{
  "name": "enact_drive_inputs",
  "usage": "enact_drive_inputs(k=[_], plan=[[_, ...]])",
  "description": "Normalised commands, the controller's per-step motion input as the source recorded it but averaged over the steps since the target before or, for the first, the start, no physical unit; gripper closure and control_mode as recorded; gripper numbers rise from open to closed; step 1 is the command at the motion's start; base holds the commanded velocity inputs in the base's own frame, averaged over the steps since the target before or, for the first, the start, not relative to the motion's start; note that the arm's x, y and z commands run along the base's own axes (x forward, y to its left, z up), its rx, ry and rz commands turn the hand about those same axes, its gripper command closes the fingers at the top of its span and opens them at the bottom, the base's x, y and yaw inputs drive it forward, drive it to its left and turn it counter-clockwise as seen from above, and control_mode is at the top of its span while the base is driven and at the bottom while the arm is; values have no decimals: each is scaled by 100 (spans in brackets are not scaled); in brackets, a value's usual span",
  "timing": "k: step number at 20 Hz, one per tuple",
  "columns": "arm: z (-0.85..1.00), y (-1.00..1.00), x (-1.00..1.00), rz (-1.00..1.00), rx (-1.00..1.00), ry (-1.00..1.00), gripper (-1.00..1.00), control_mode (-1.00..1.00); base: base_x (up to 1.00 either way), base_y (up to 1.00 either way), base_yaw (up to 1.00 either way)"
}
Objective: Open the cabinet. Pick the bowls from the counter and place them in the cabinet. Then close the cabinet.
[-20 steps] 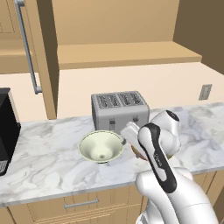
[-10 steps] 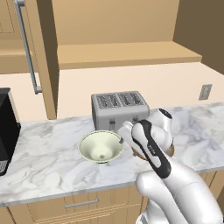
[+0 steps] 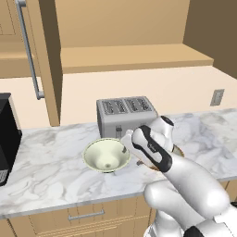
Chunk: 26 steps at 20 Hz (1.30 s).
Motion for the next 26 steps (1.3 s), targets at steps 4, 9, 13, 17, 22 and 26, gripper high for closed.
enact_drive_inputs(k=[4, 9, 13, 17, 22, 26], plan=[[-43, 9, 22, 0, 0, 0, -100, -100, 0, 0, 0], [-41, 4, 18, 0, 0, 0, -100, -100, 0, 0, 0], [-29, 28, 11, 0, 0, 0, 100, -100, 0, 0, 0], [-16, 31, 2, 0, 0, -1, 100, -100, 0, 0, 0], [-1, 23, 0, 0, 0, -5, 100, -100, 0, 0, 0], [6, 1, 0, -2, 0, -8, 100, -100, 0, 0, 0]])
